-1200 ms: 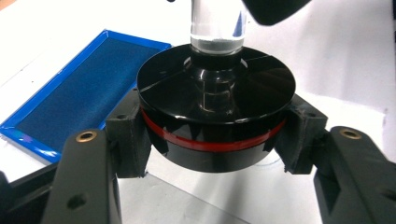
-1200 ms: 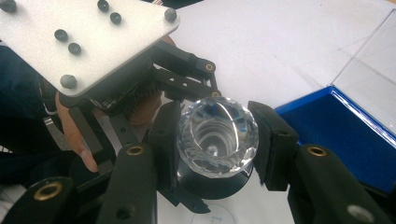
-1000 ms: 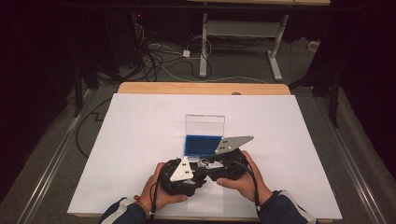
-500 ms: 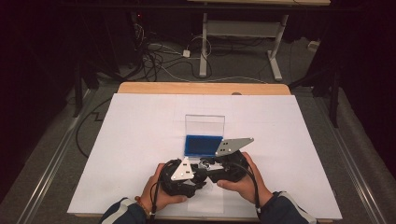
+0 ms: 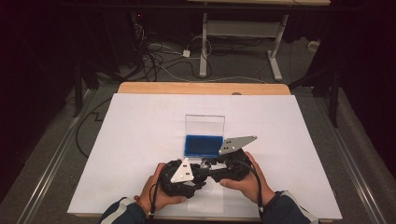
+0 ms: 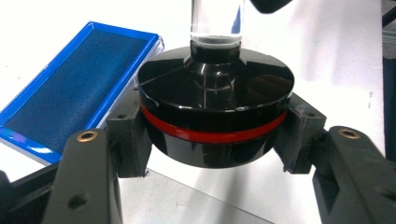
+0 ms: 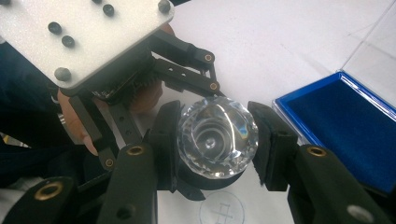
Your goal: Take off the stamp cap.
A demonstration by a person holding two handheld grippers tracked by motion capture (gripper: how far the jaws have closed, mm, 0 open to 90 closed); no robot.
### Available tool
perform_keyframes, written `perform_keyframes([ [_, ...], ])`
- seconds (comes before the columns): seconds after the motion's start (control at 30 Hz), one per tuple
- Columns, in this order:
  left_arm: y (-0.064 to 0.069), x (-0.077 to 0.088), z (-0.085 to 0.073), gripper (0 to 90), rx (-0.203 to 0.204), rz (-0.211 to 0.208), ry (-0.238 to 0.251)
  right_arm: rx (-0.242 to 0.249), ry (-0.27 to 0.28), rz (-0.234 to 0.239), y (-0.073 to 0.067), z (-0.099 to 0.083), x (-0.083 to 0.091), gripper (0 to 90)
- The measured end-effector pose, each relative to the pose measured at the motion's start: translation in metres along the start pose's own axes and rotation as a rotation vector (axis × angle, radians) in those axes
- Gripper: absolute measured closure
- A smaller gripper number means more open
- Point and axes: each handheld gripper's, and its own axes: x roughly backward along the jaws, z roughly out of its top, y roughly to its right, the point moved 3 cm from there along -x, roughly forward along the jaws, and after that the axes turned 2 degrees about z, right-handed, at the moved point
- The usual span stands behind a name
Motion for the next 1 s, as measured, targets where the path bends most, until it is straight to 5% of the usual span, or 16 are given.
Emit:
perform_keyframes([
  [0.43, -0.0011, 0.0, -0.0006, 36.7, 0.023, -0.021, 0.007, 0.013, 0.013, -0.03, -0.0035, -0.0003, -0.0004, 57.9],
  [0.73, 0.0003, 0.0015, -0.0007, 36.7, -0.027, 0.008, -0.019, 0.009, 0.004, -0.011, -0.0023, -0.0018, 0.0, 58.0],
  [1.0, -0.0002, 0.0008, -0.0007, 36.8, -0.017, 0.009, -0.017, -0.001, 0.008, -0.026, -0.0023, -0.003, -0.0014, 58.0],
])
